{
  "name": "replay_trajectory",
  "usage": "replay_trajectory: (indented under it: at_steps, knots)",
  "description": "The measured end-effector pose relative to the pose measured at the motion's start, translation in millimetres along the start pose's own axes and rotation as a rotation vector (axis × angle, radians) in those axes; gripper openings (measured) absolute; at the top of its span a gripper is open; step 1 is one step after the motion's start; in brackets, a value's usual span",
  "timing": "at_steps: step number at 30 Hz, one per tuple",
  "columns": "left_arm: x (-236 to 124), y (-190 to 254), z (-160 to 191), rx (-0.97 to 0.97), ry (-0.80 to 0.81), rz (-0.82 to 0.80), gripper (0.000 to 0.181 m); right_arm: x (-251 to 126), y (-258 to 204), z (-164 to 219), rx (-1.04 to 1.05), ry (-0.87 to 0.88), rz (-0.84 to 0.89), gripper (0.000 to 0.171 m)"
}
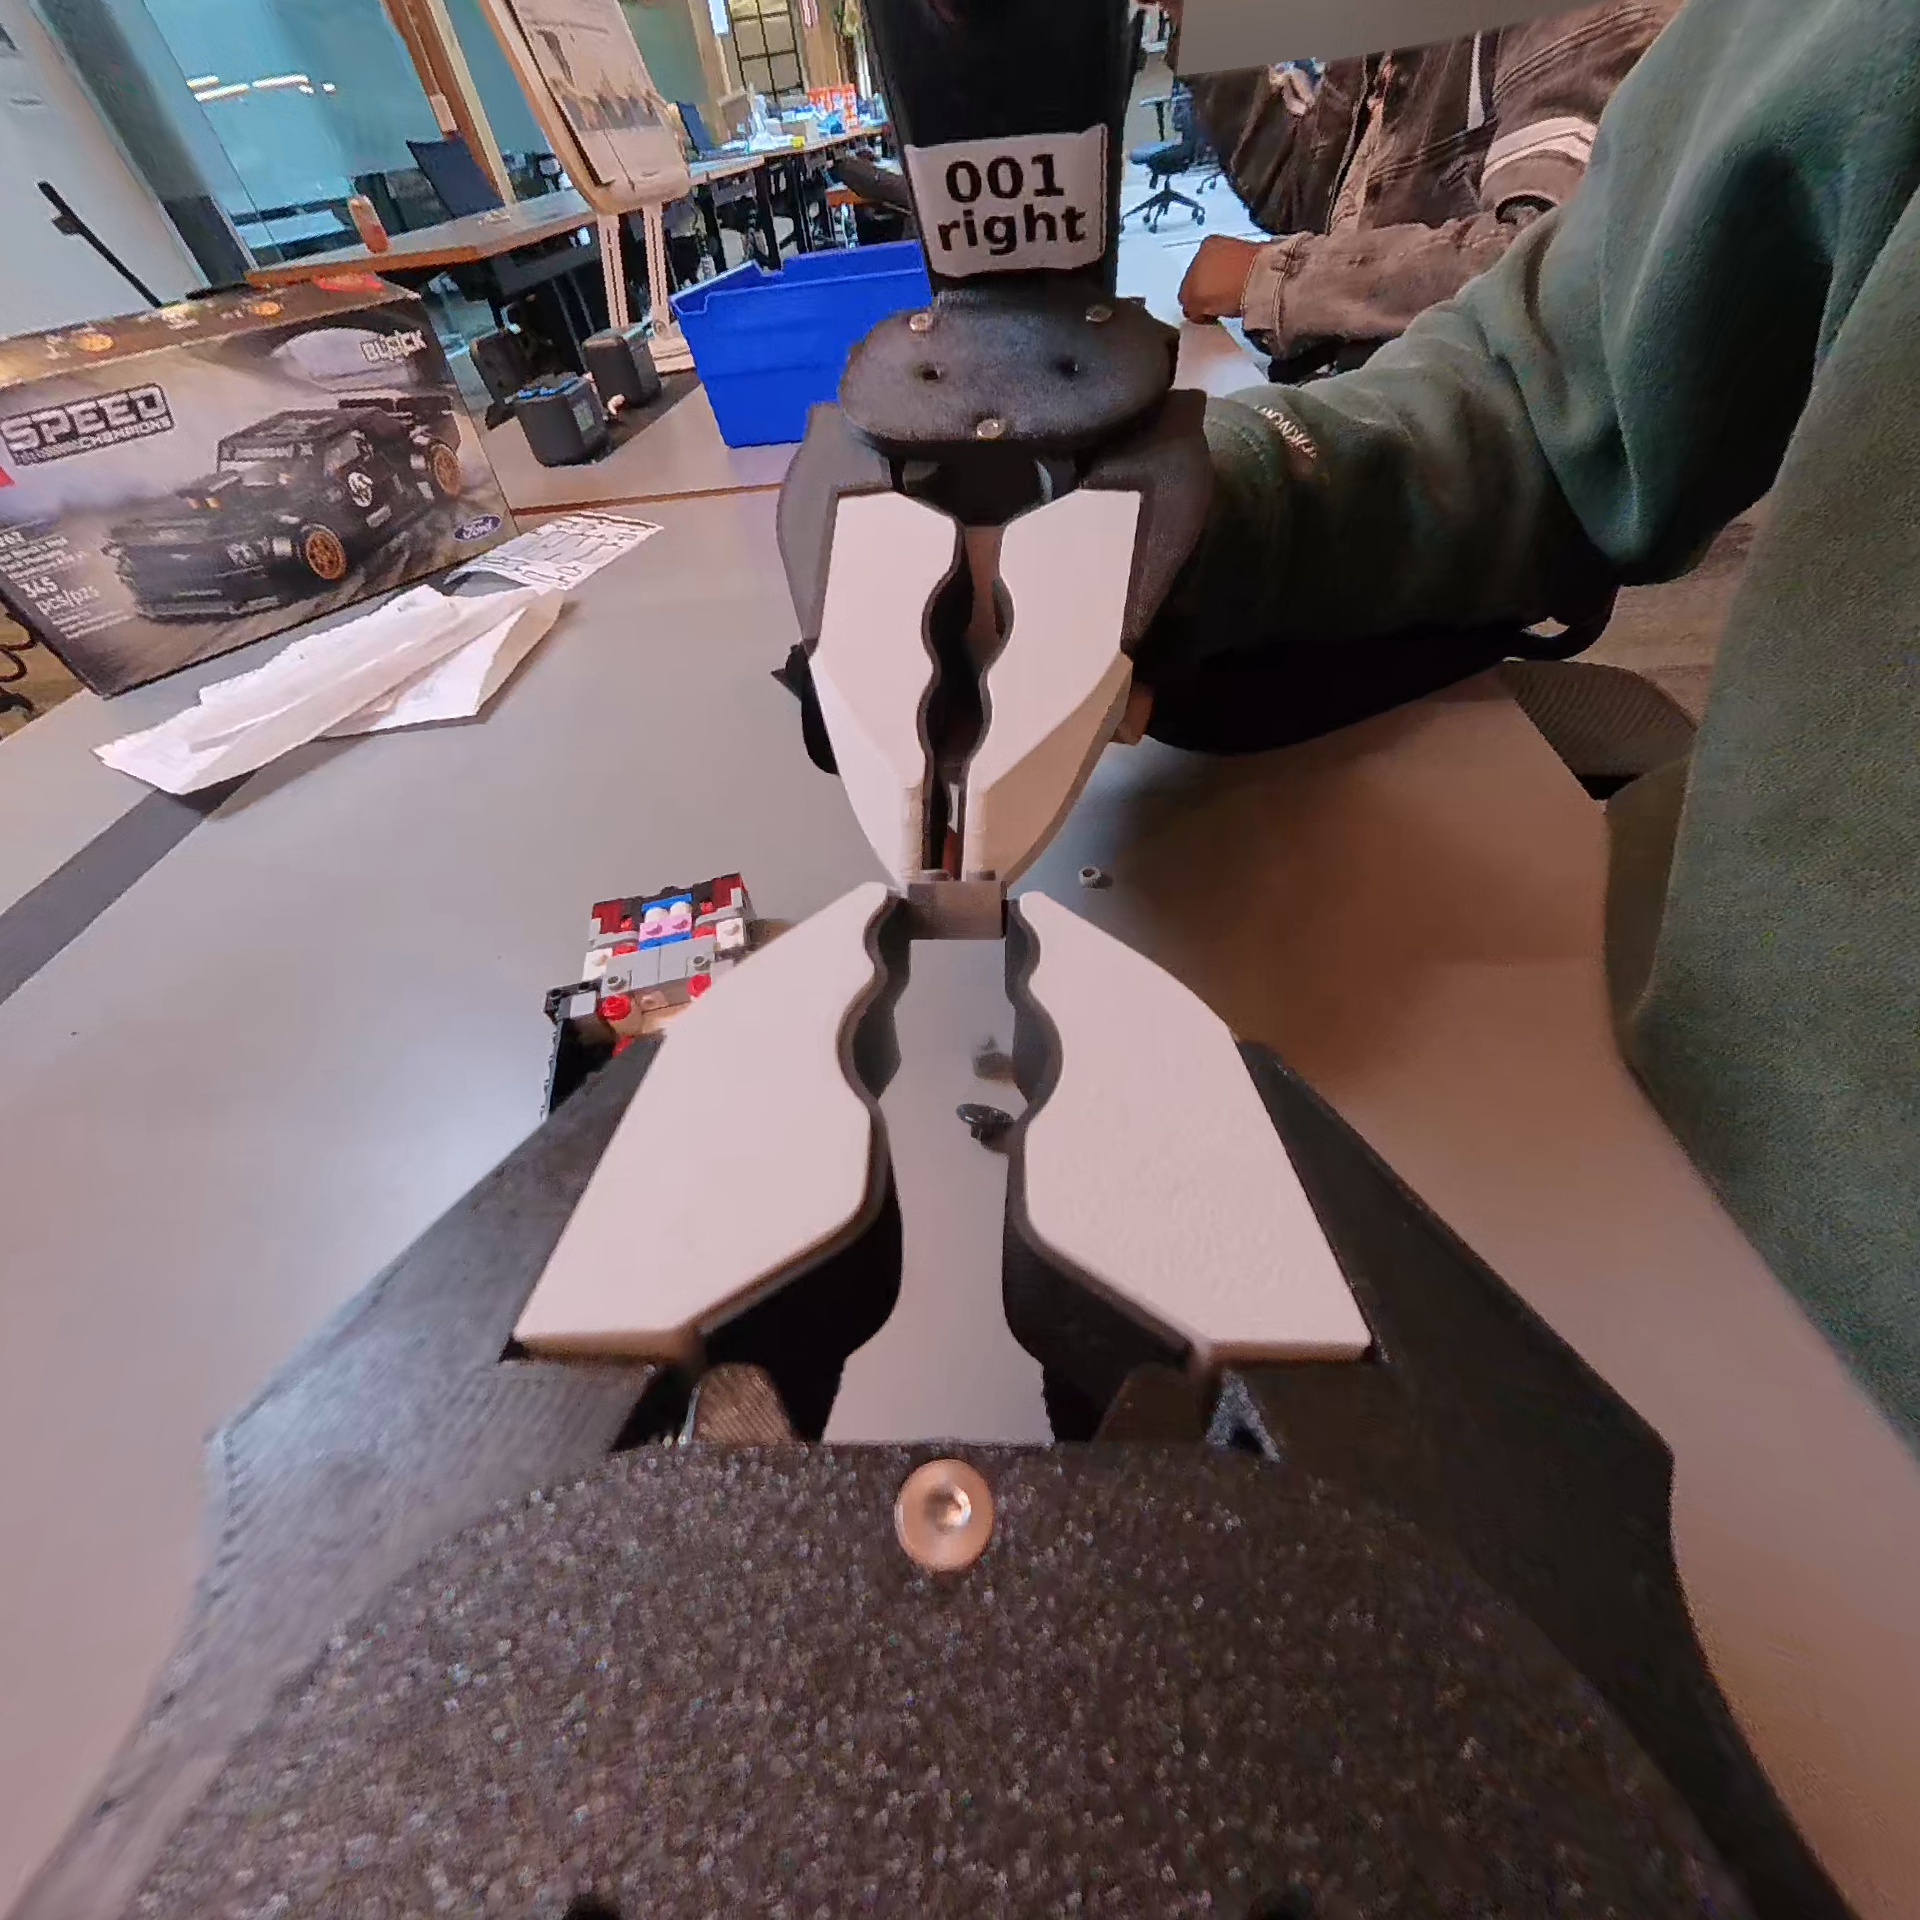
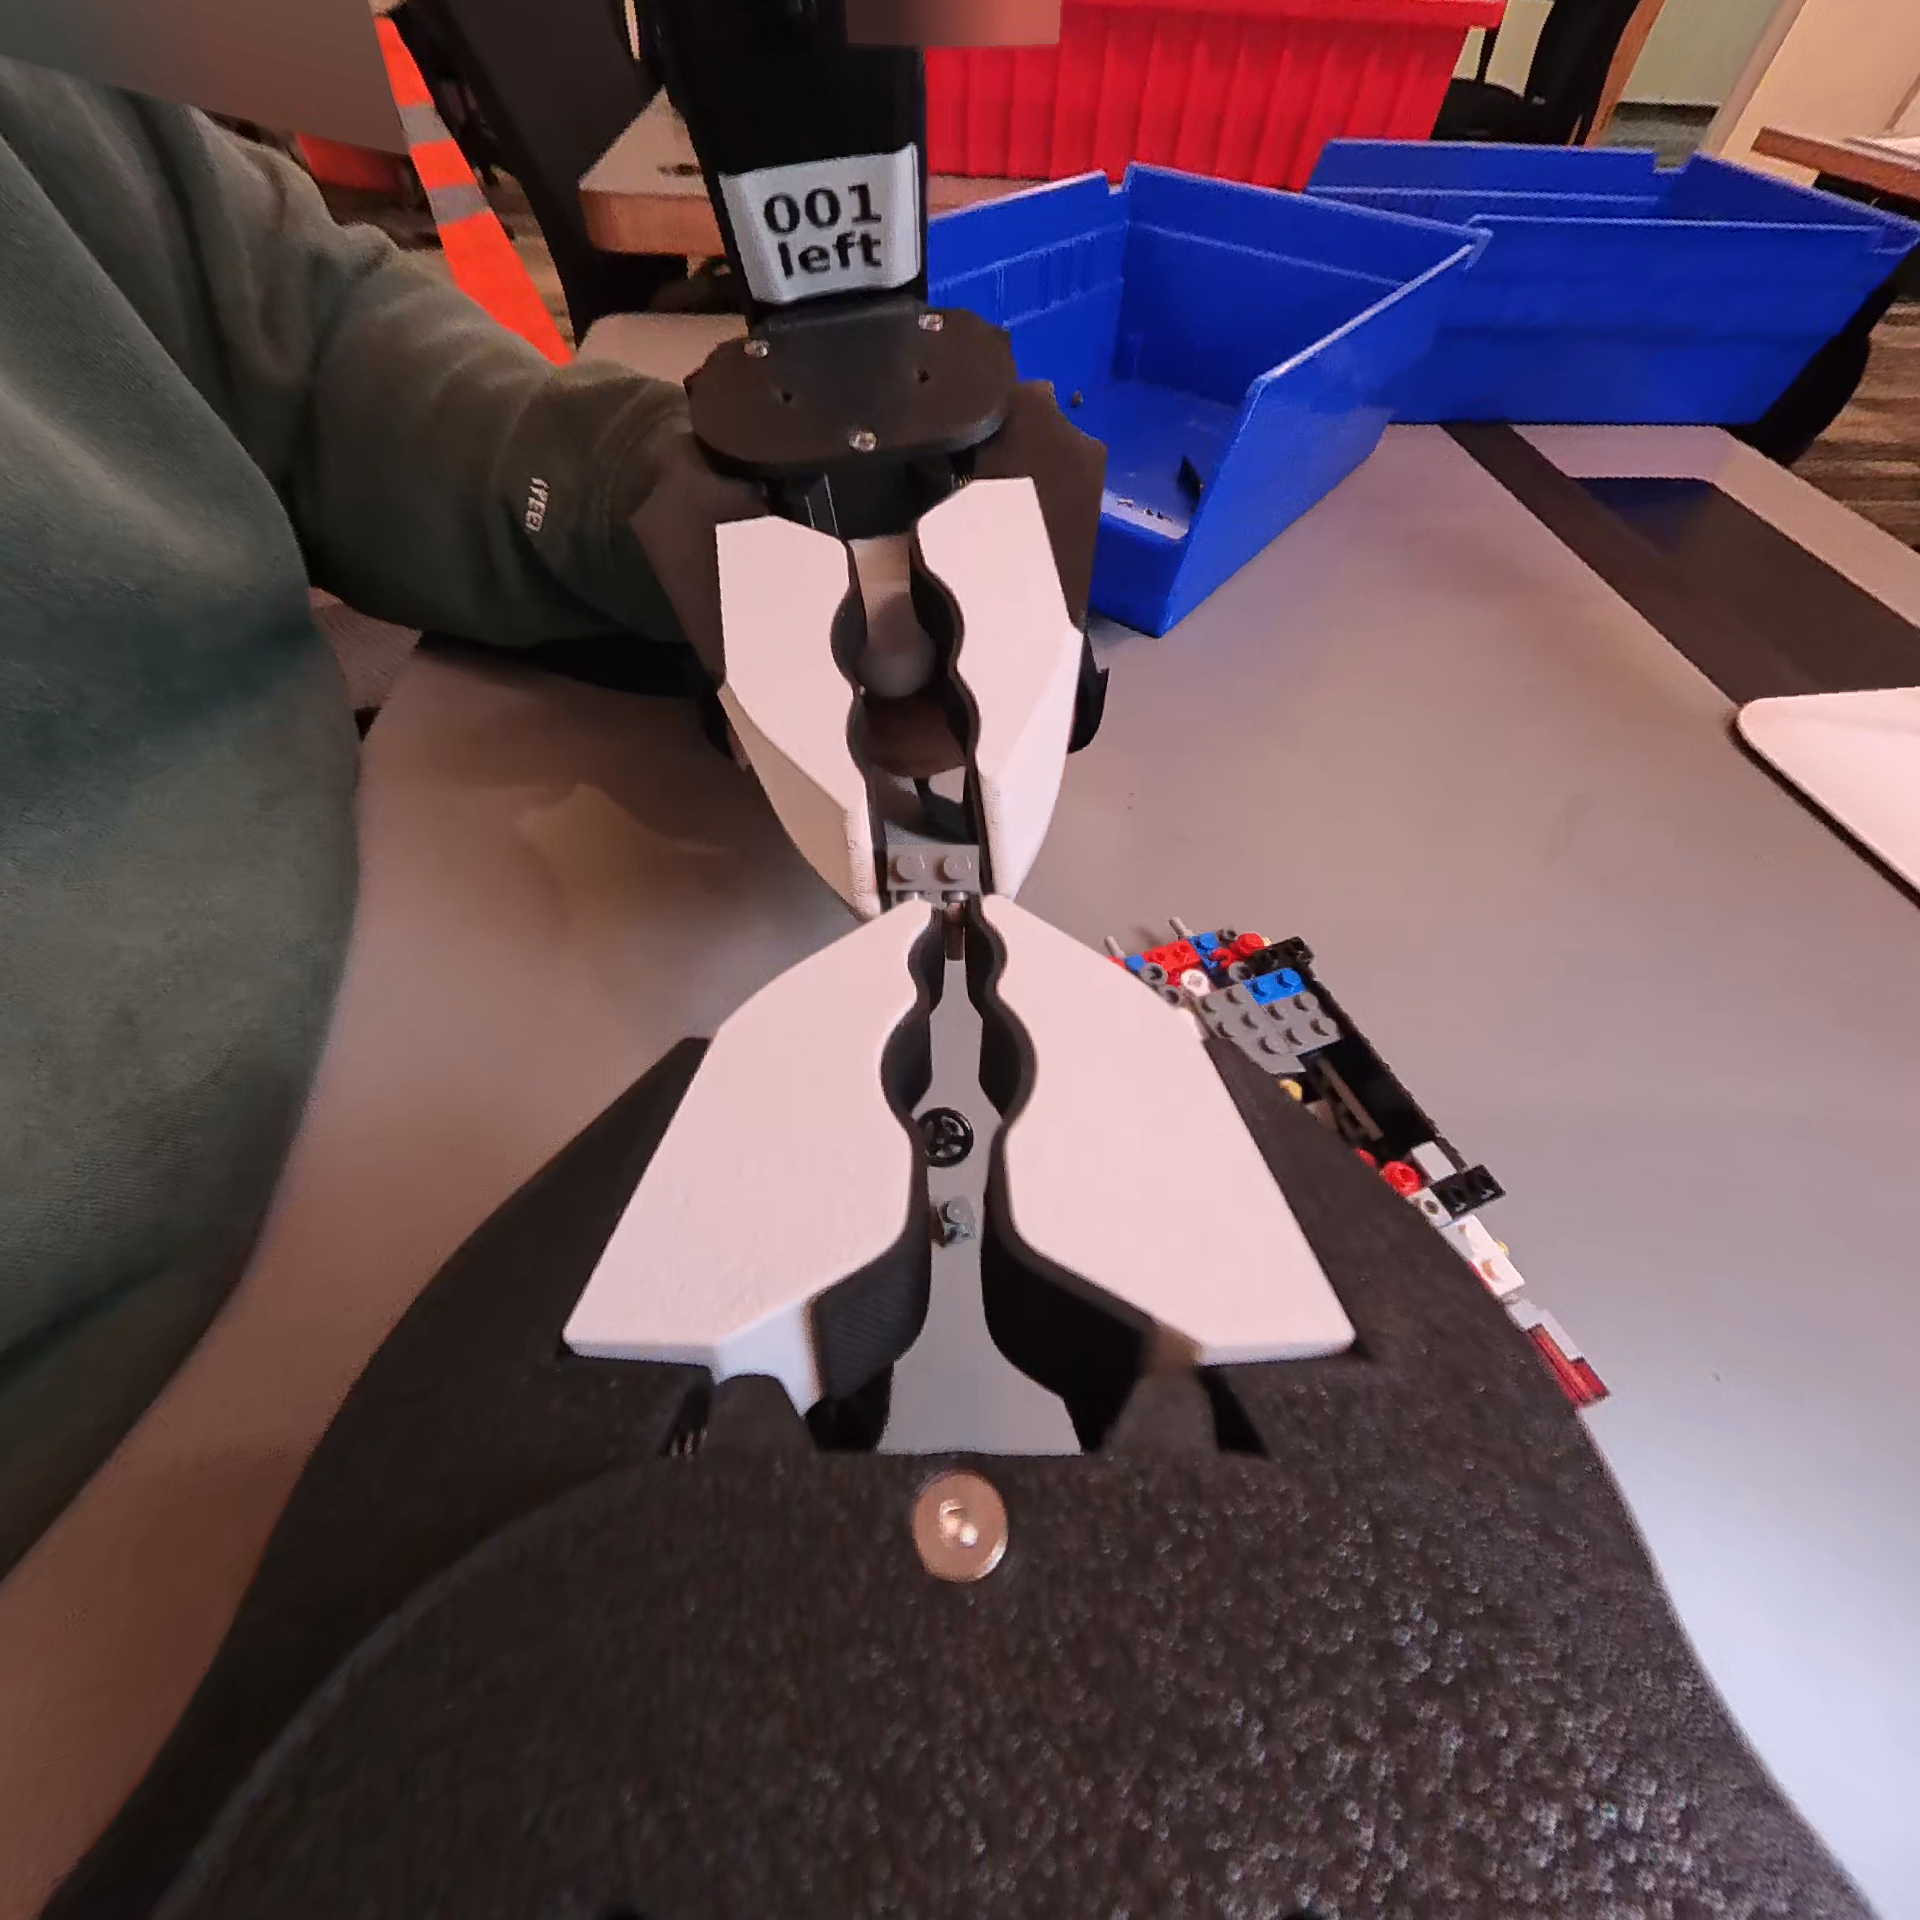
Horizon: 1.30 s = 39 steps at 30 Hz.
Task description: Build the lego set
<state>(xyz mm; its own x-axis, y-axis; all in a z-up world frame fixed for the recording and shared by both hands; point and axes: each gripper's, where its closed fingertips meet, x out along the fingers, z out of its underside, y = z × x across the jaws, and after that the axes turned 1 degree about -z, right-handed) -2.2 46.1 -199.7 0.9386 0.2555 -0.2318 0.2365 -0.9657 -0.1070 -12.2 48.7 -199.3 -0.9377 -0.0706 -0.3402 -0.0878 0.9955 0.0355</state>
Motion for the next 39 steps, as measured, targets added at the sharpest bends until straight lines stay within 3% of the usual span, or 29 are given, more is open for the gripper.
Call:
replay_trajectory:
  at_steps: [13, 15, 16, 19, 25, 26, 29, 34, 39]
  knots:
    - [-10, -5, -30, -0.058, 0.167, -0.025, 0.018, -9, 3, -16, 0.039, 0.056, -0.006, 0.002]
    - [-45, -27, -68, -0.151, 0.407, -0.084, 0.017, -9, 15, 16, -0.011, -0.085, 0.053, 0.000]
    - [-59, -32, -77, -0.158, 0.435, -0.072, 0.017, -9, 15, 15, 0.038, -0.044, 0.030, 0.000]
    - [-53, -23, -70, -0.072, 0.359, -0.089, 0.018, -14, 16, -23, 0.109, 0.134, 0.009, 0.000]
    - [-28, -10, -50, -0.108, 0.295, -0.007, 0.018, -11, 1, -27, 0.090, 0.184, -0.026, 0.000]
    - [-26, -8, -49, -0.107, 0.289, 0.001, 0.017, -11, -1, -30, 0.087, 0.195, -0.030, 0.015]
    - [-22, -3, -46, -0.104, 0.271, 0.021, 0.017, -11, -4, -36, 0.102, 0.220, -0.051, 0.018]
    - [-12, 5, -37, -0.086, 0.217, 0.044, 0.018, -9, -8, -34, 0.093, 0.214, -0.062, 0.006]
    - [-13, 5, -42, -0.085, 0.224, 0.033, 0.017, -11, -8, -37, 0.065, 0.203, -0.047, 0.004]
